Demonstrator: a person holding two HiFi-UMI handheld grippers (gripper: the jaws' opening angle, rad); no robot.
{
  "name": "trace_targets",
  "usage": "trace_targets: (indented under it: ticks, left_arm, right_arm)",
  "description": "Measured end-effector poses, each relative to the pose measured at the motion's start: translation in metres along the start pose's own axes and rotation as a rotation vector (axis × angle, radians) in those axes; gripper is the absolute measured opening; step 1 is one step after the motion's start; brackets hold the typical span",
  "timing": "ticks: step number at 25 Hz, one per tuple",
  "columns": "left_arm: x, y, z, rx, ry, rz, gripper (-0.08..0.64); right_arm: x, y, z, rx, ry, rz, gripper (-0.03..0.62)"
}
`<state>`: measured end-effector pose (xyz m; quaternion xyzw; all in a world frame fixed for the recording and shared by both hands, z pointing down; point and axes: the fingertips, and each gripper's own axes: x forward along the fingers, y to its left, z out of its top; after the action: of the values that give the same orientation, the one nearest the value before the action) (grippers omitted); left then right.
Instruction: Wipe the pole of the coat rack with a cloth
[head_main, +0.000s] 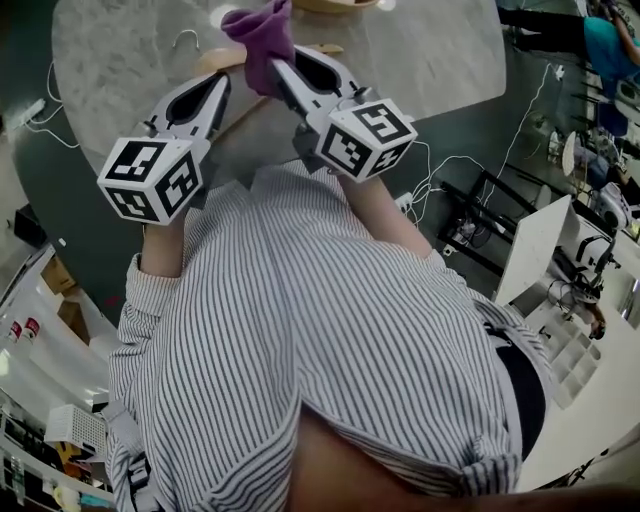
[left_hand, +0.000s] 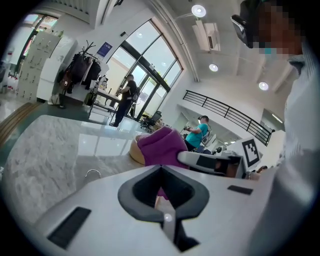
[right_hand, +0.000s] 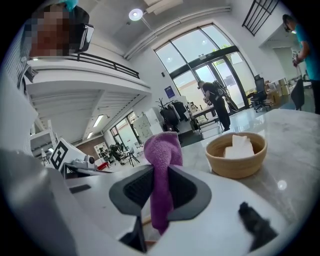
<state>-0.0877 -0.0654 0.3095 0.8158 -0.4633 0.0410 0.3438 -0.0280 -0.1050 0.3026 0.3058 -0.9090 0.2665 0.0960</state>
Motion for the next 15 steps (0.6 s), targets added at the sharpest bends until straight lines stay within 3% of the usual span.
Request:
trace_targets:
  ticks: [15]
  left_arm:
    - [0.053,-0.018,-0.012,-0.050,0.062,-0.061,0.011]
  right_arm:
    - [-0.027,-0.061,-0.012,0.062,0.032,-0.090,0.081]
